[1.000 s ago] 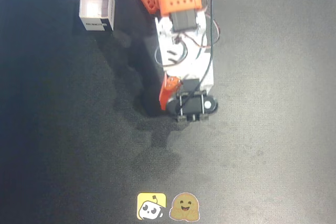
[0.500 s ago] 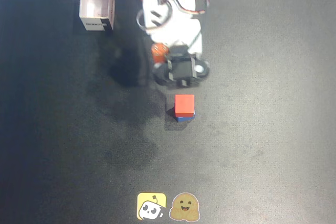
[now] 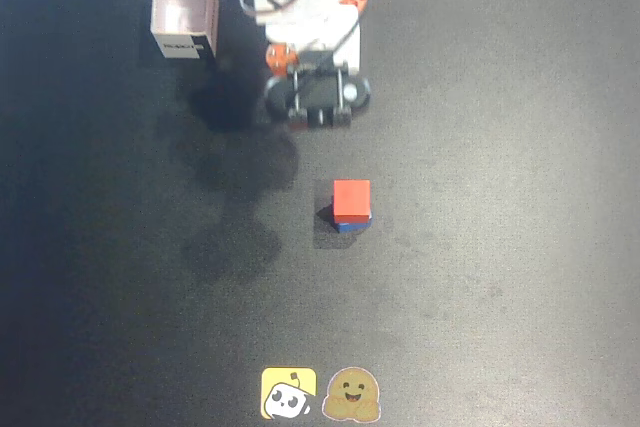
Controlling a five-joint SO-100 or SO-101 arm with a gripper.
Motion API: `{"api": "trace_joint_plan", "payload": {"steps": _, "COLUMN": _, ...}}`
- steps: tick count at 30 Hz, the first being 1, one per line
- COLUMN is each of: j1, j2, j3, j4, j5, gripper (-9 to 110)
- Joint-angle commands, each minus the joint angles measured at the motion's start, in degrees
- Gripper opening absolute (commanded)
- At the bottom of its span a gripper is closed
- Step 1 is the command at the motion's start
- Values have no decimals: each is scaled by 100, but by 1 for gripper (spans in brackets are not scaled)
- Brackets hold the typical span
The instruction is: Put the red cube on top of the blue cube.
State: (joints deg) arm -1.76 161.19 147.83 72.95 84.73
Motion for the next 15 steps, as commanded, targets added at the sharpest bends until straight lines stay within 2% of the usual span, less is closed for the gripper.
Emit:
{"api": "trace_joint_plan", "payload": {"steps": 1, "j1": 9, "j2": 1450, "j3": 606, "j4": 220, "j5": 18, "gripper": 0}}
{"api": "trace_joint_plan", "payload": {"steps": 15, "j1": -62, "j2": 1600, "j3": 1556, "j4": -571, "j5": 132, "gripper": 0}}
